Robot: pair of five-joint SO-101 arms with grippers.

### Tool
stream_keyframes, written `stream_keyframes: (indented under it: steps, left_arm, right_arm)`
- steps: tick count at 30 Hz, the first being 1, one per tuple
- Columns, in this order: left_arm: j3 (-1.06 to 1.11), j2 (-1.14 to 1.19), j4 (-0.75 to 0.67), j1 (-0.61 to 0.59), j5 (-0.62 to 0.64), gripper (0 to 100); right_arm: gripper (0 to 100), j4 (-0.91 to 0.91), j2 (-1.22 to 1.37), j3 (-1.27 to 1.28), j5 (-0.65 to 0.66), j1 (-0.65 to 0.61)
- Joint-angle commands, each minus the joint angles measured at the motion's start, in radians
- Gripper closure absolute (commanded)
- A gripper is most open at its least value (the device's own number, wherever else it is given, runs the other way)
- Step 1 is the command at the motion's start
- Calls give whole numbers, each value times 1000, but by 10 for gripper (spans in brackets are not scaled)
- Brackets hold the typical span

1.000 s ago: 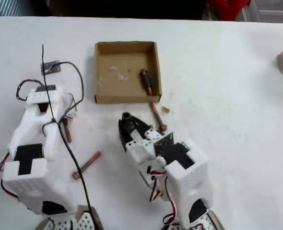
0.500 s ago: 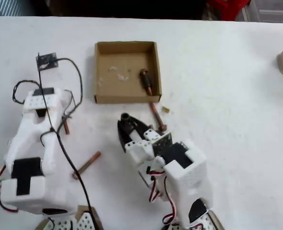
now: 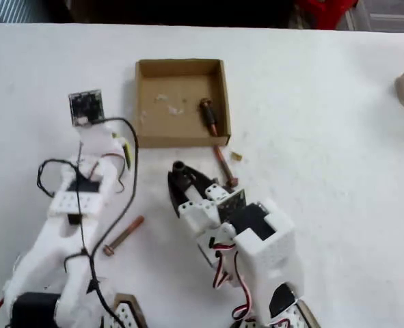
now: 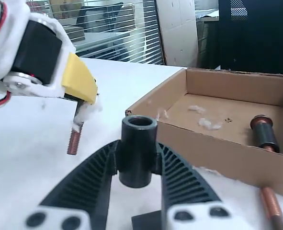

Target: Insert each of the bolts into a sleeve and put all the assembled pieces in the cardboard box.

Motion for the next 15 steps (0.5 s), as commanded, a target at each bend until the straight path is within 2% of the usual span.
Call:
stream_keyframes:
  steps: [1,9,15]
  left_arm:
    - [137,-147,-242,65,9,980]
    - [293,-191,-588,116,9,980]
    - [371,-196,-775,191,3,980]
  right_arm:
    - [982,-27,-2,-15,12,-8]
    - [982,-27,-2,-15,12,-8]
    - [982,-25,-1,-15,14,-8]
